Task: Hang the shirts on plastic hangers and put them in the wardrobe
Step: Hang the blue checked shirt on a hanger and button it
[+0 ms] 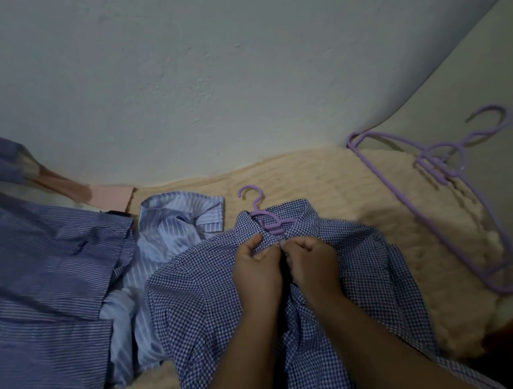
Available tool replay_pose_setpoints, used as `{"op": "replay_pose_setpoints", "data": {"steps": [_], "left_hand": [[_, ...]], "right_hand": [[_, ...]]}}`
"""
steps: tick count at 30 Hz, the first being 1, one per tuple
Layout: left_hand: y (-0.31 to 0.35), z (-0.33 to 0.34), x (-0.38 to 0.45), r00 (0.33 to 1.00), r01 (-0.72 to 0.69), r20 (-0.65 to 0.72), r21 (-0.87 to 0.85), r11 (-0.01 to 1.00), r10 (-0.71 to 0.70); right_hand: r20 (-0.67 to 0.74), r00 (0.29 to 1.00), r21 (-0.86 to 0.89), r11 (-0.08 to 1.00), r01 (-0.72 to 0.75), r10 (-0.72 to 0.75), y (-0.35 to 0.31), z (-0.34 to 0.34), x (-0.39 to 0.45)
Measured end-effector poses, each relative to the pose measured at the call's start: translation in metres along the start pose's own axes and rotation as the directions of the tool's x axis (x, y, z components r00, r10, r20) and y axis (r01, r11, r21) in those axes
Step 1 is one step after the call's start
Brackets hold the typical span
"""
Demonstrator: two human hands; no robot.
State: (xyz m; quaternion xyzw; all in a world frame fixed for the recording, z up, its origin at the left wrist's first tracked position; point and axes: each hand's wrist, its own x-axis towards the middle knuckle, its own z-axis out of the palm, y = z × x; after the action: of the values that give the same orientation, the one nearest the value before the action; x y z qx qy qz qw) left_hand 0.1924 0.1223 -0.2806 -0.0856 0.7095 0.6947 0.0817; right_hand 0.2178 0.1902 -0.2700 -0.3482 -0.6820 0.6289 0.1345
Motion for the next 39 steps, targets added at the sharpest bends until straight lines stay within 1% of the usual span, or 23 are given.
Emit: {"op": "replay_pose_setpoints", "data": {"steps": [4, 7, 12, 14, 17, 20, 23, 26, 30, 32, 34, 36, 37, 39], "left_hand": [[-0.005, -0.001, -0.001, 1.000, -0.001, 0.009, 0.007, 1.000, 0.001], [-0.010, -0.002, 0.001, 0.999, -0.016, 0.031, -0.005, 1.000, 0.016], [-0.017, -0.004, 0.005, 0.999, -0.017, 0.042, -0.043, 0.999, 0.019], [-0.020, -0.005, 0.008, 0.999, -0.007, 0.045, -0.040, 0.999, 0.009], [-0.022, -0.007, 0.012, 0.999, -0.005, 0.041, -0.028, 1.000, 0.007], [-0.023, -0.009, 0.014, 0.998, 0.030, 0.061, -0.075, 0.997, -0.026], [-0.022, -0.010, 0.014, 0.996, 0.062, 0.073, -0.117, 0.991, -0.054], [-0.022, -0.011, 0.015, 0.993, 0.088, 0.086, -0.153, 0.984, -0.075], [-0.021, -0.013, 0.015, 0.987, 0.121, 0.131, -0.200, 0.972, -0.096], [-0.023, -0.014, 0.015, 0.987, 0.104, 0.142, -0.186, 0.977, -0.078], [-0.026, -0.015, 0.016, 0.988, 0.064, 0.147, -0.153, 0.986, -0.041], [-0.029, -0.016, 0.016, 0.989, 0.045, 0.149, -0.136, 0.990, -0.025], [-0.029, -0.016, 0.016, 0.988, 0.051, 0.149, -0.136, 0.989, -0.031], [-0.027, -0.016, 0.017, 0.984, 0.102, 0.165, -0.175, 0.979, -0.073]], "right_hand": [[0.083, 0.996, 0.002, 0.999, -0.041, 0.041, 0.005, -0.002, 0.009], [0.128, 0.991, -0.015, 0.999, -0.034, 0.036, 0.009, 0.000, 0.016], [0.171, 0.985, 0.024, 0.999, -0.023, 0.018, 0.016, -0.003, 0.022], [0.181, 0.983, -0.011, 0.999, 0.031, -0.029, 0.019, -0.003, 0.022], [0.186, 0.972, -0.105, 0.981, 0.162, -0.141, 0.024, -0.003, 0.021], [0.210, 0.954, -0.223, 0.940, 0.257, -0.211, 0.027, -0.006, 0.017], [0.241, 0.945, -0.306, 0.906, 0.291, -0.222, 0.028, -0.008, 0.012], [0.241, 0.936, -0.381, 0.863, 0.333, -0.255, 0.032, -0.006, 0.012], [0.219, 0.909, -0.398, 0.818, 0.415, -0.355, 0.036, -0.006, 0.012], [0.218, 0.897, -0.390, 0.808, 0.441, -0.385, 0.038, -0.005, 0.014], [0.226, 0.902, -0.395, 0.811, 0.430, -0.368, 0.038, -0.004, 0.016], [0.233, 0.921, -0.357, 0.854, 0.379, -0.311, 0.037, -0.005, 0.018], [0.234, 0.936, -0.305, 0.894, 0.328, -0.264, 0.035, -0.006, 0.019], [0.242, 0.962, -0.160, 0.972, 0.170, -0.128, 0.030, -0.008, 0.023]]}}
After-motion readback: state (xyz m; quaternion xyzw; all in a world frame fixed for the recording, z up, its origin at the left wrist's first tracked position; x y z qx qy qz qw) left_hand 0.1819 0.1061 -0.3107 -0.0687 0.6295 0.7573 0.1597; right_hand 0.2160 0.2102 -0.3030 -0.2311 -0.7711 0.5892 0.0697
